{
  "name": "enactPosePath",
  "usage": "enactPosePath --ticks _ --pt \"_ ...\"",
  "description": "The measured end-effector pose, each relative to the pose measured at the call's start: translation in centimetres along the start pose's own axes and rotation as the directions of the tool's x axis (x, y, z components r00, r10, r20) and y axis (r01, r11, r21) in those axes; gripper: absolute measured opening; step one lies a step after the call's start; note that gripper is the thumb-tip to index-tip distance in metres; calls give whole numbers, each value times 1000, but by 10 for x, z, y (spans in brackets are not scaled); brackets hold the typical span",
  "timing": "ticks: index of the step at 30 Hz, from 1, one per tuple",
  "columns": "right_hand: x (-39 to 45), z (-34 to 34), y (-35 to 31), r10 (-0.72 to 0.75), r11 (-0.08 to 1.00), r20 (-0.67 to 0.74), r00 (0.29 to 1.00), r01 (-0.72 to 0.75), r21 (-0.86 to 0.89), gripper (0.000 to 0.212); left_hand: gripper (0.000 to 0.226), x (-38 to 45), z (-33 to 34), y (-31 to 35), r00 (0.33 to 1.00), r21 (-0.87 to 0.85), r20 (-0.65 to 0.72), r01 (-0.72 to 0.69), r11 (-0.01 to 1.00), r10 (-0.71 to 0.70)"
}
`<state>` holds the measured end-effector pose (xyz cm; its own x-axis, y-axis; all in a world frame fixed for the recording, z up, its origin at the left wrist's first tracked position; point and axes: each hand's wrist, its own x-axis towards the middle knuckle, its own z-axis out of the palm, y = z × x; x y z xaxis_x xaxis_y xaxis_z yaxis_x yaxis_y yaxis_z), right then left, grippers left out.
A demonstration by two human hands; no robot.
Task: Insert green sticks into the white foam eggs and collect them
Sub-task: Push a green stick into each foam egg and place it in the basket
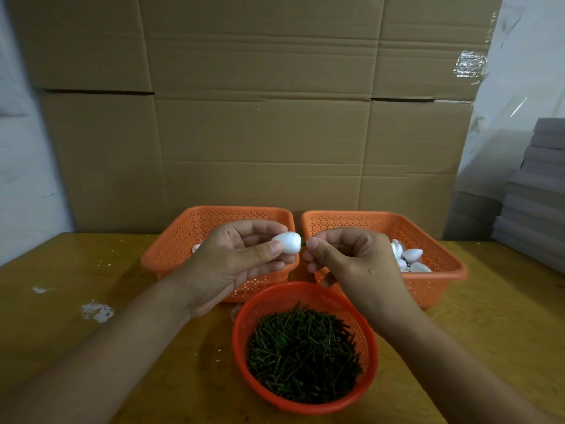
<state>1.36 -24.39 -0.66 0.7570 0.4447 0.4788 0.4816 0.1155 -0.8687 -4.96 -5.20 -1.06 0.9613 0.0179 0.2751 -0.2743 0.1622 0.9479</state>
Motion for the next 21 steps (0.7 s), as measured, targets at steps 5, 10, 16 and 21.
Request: enactPosePath --ticks 5,10,16,21 --pt "0 1 1 11 1000 -9 1000 -11 6 16 28 0 0 -1 1000 3 3 -6 1000 6" --pt "0 3 1 30 999 -18 999 -29 27 18 27 0 1 -1 1000 9 -7 -16 1000 16" --pt "0 5 1 35 999 -31 999 -33 42 20 27 0 2 -1 999 5 -15 -28 1000 28" --pt "0 5 1 40 999 -38 998 -39 35 24 27 0 4 -1 999 6 -26 -33 999 33"
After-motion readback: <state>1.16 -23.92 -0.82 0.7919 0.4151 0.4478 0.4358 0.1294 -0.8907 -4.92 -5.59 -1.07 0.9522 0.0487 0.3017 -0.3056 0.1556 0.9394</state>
